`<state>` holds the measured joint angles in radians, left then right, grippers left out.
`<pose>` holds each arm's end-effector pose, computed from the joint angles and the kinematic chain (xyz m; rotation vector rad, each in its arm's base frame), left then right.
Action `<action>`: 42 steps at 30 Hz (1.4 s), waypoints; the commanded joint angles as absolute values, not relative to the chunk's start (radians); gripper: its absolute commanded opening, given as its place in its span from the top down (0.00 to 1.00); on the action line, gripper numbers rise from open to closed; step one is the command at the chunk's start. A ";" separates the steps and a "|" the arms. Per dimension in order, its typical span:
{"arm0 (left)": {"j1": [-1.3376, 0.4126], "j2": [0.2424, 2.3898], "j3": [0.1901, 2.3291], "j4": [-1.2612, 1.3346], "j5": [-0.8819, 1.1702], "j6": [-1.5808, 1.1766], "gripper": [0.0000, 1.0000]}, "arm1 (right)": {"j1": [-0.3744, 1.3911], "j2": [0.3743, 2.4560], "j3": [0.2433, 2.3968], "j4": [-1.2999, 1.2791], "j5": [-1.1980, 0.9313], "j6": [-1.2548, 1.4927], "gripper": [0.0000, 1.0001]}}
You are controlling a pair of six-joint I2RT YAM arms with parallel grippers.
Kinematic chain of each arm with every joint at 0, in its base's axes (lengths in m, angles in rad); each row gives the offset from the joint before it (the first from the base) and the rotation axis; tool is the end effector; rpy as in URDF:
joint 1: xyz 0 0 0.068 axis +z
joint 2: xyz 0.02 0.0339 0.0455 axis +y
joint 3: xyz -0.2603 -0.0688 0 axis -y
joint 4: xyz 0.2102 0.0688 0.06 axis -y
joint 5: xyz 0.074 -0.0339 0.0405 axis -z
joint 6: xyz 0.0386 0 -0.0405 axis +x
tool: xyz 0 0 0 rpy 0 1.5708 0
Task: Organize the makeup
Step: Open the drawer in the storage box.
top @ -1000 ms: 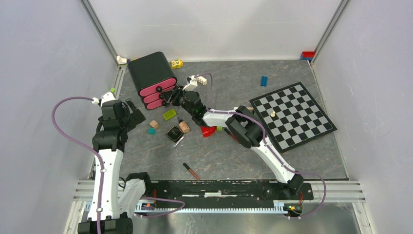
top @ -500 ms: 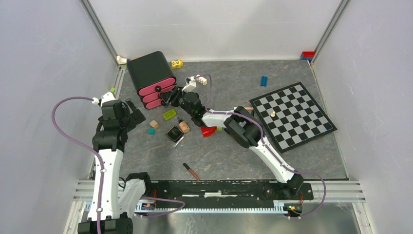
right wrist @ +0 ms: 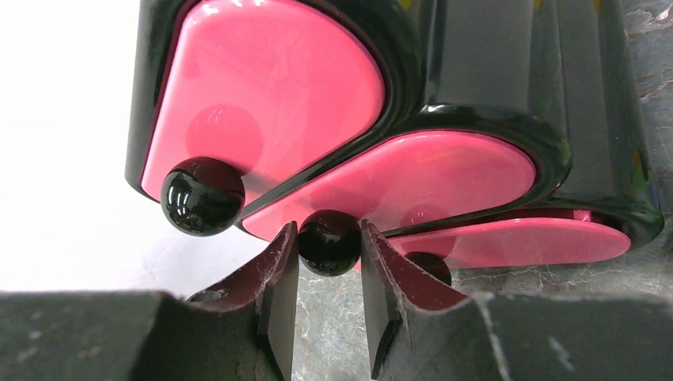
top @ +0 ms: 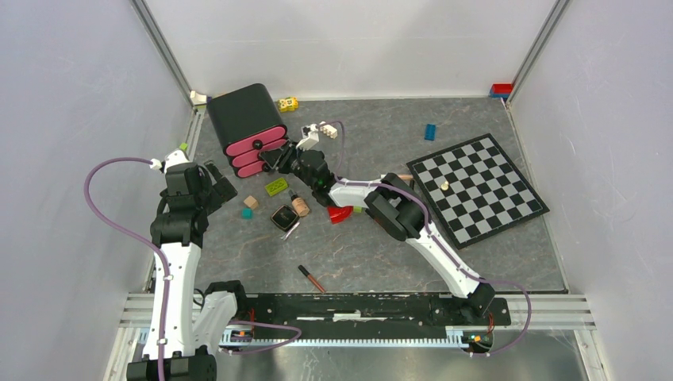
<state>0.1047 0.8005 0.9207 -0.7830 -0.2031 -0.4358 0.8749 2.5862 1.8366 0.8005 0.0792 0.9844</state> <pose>0.1268 0.0212 0.3163 -0.6976 2.1055 0.0445 0.3538 0.4188 0.1572 0.1636 1.6917 1.3917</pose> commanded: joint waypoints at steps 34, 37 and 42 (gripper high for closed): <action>0.106 0.795 0.924 -0.748 -0.192 -0.420 0.00 | 0.910 2.315 1.302 1.118 0.021 0.963 0.72; 0.107 0.795 0.923 -0.749 -0.192 -0.420 0.00 | 0.912 2.301 1.278 1.123 0.024 0.961 0.72; 0.106 0.796 0.923 -0.749 -0.189 -0.420 0.00 | 0.914 2.289 1.253 1.131 0.026 0.960 0.74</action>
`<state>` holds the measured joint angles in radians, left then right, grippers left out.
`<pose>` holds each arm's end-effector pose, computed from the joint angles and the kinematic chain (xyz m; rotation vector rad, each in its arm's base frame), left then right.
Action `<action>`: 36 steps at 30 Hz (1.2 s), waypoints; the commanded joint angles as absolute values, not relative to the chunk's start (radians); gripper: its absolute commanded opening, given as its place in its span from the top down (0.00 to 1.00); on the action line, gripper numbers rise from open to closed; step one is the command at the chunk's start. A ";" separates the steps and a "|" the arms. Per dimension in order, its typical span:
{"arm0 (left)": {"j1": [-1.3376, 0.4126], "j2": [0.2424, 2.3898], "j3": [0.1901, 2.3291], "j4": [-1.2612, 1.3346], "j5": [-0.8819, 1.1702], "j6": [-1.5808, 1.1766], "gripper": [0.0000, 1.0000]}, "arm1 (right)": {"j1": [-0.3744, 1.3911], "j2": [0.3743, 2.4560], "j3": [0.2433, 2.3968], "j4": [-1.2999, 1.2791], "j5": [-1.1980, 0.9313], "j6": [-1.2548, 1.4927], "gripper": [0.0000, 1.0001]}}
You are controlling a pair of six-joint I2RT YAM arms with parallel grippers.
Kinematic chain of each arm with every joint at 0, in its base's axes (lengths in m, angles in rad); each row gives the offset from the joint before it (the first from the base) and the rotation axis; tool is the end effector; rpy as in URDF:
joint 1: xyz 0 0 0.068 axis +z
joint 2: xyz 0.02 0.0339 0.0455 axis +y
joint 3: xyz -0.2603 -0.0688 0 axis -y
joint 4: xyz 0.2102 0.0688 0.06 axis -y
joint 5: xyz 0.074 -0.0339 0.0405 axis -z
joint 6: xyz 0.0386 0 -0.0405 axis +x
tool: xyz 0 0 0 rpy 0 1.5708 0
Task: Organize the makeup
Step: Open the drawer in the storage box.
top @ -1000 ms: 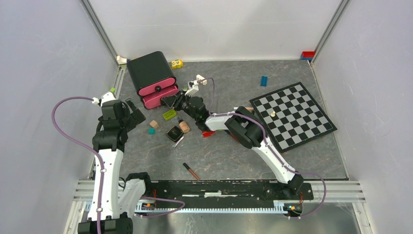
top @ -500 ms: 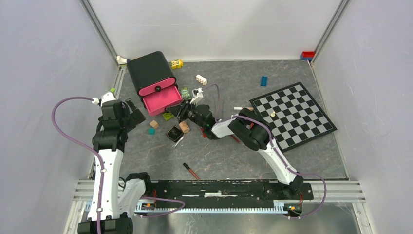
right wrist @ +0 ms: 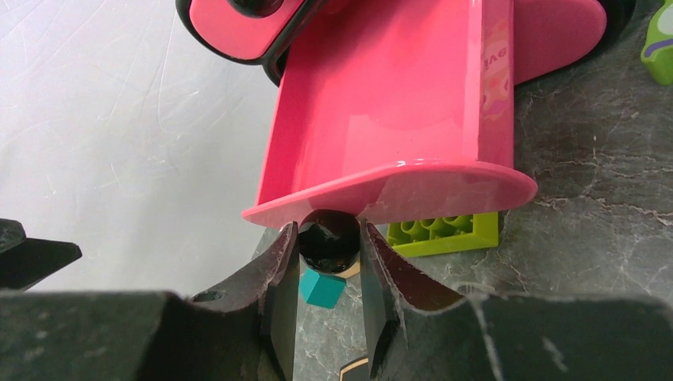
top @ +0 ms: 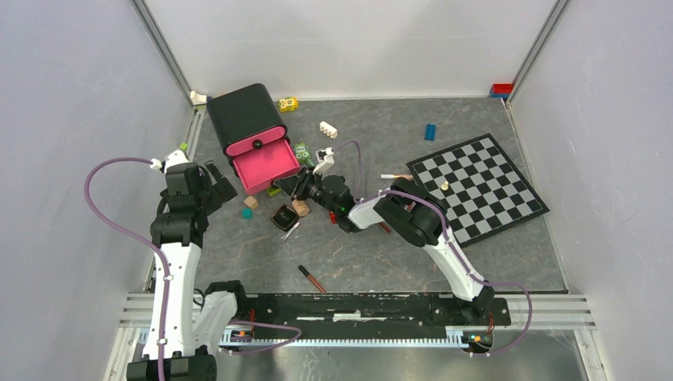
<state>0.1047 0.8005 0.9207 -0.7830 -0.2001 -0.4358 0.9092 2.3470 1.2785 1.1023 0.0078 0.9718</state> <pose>0.1269 0.0210 0.3163 -0.6962 2.1064 0.0412 0.2882 0.3696 0.1477 0.0614 1.7363 1.4478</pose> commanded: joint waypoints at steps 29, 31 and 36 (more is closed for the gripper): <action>0.106 0.795 0.923 -0.749 -0.191 -0.422 0.00 | 0.928 2.200 1.182 1.094 0.022 0.855 0.47; 0.106 0.796 0.923 -0.749 -0.190 -0.421 0.00 | 0.928 2.193 1.172 1.092 0.020 0.848 0.45; 0.106 0.796 0.923 -0.749 -0.189 -0.422 0.00 | 0.927 2.145 1.123 1.084 0.029 0.780 0.43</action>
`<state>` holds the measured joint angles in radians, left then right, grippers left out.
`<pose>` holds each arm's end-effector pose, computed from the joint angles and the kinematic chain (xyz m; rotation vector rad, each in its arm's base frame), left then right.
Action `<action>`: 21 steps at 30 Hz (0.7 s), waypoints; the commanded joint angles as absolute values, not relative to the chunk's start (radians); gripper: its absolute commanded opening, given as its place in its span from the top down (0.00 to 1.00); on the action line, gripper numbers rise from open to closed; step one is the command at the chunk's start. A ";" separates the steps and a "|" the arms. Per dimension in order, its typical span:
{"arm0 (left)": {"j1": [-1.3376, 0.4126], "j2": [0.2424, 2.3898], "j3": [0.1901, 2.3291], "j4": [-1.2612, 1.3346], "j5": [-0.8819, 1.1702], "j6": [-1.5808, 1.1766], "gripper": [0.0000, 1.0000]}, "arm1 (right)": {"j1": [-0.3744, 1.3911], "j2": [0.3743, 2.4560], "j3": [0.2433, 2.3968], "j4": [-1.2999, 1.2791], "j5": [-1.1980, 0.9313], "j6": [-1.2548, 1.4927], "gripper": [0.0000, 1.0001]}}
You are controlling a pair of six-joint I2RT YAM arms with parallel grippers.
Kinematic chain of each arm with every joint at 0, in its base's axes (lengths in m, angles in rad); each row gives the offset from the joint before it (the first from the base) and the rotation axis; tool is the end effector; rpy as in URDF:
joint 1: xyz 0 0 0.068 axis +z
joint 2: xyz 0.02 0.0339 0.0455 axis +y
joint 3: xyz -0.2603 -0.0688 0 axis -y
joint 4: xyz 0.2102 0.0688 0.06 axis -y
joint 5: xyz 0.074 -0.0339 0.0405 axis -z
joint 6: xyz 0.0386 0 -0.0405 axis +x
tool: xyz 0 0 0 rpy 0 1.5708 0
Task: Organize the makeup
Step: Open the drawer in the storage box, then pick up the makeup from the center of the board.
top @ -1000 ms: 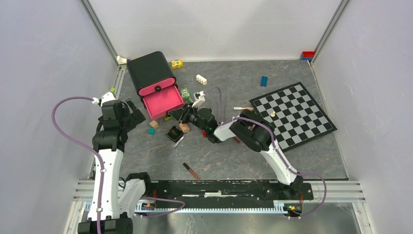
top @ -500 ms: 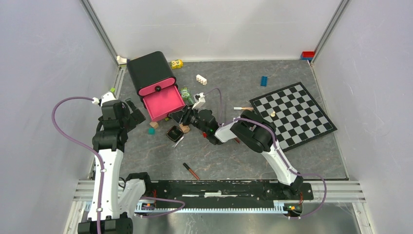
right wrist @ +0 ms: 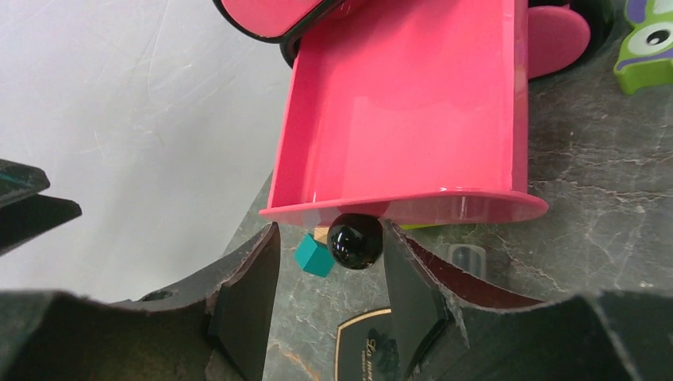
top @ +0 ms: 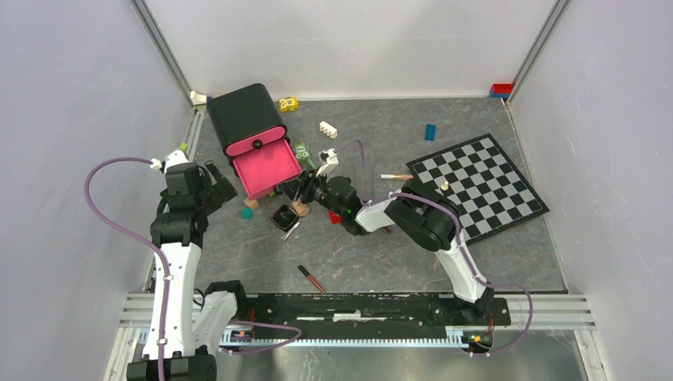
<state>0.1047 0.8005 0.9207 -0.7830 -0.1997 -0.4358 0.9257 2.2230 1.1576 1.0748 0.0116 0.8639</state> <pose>0.1269 0.0210 0.3163 -0.6960 2.1065 0.0408 0.2678 0.3552 0.1666 -0.0436 1.7414 1.3654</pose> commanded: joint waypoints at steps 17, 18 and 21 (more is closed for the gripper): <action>0.106 0.796 0.922 -0.745 -0.182 -0.422 0.00 | 0.802 1.824 0.851 0.825 0.087 0.459 0.43; 0.106 0.796 0.922 -0.745 -0.182 -0.421 0.00 | 0.789 1.815 0.852 0.784 0.086 0.455 0.43; 0.106 0.797 0.922 -0.745 -0.180 -0.419 0.00 | 0.755 1.797 0.860 0.689 0.089 0.446 0.43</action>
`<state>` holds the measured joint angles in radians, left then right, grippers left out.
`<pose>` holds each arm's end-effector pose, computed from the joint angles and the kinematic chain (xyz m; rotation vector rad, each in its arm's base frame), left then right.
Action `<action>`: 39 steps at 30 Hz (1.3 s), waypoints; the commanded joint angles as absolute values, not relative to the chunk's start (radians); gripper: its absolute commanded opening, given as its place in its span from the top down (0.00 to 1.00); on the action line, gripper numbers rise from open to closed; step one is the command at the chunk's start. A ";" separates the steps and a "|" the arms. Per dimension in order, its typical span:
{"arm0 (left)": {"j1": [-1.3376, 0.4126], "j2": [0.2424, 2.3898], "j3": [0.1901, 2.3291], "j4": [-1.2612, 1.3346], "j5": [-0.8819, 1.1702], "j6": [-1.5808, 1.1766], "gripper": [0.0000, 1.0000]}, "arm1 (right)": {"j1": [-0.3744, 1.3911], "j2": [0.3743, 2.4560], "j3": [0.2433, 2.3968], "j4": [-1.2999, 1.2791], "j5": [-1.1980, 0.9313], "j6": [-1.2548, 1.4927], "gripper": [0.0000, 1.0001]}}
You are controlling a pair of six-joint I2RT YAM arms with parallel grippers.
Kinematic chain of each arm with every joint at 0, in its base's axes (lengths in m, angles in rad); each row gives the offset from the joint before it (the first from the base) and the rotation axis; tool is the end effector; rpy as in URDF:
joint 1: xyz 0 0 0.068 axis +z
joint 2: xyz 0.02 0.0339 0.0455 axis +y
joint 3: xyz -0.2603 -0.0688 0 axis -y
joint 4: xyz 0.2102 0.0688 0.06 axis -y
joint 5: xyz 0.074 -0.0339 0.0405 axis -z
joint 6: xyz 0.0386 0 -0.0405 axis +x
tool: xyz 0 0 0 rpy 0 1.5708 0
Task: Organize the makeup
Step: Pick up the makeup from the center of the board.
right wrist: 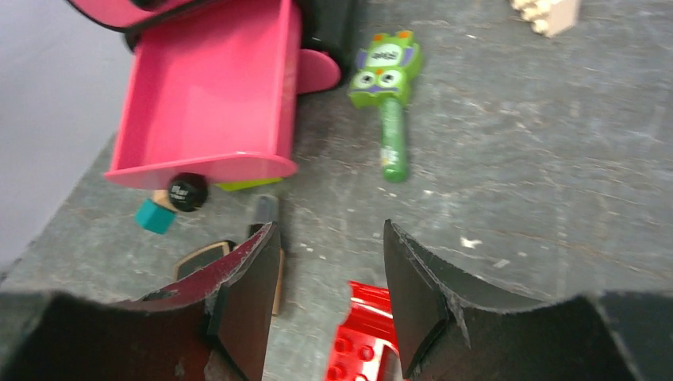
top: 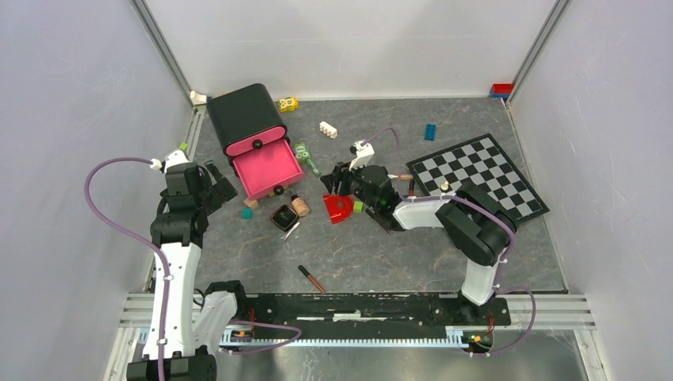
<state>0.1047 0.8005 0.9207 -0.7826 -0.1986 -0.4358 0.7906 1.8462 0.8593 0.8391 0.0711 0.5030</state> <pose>0.1269 0.0210 0.3163 -0.6954 2.1064 0.0394 0.2608 0.2596 0.2051 -0.2035 1.7909 0.8849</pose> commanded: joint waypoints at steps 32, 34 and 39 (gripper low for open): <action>0.106 0.812 0.920 -0.744 -0.174 -0.419 0.00 | 0.724 2.261 1.582 0.221 -0.028 0.270 0.34; 0.106 0.810 0.920 -0.745 -0.176 -0.419 0.00 | 0.725 2.278 1.597 0.217 -0.028 0.271 0.35; 0.106 0.807 0.920 -0.745 -0.179 -0.420 0.00 | 0.726 2.305 1.615 0.215 -0.006 0.269 0.36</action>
<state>0.1047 0.8116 0.9203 -0.7792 -0.1806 -0.4358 0.7254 2.2837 1.5711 0.2077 -0.0227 0.2718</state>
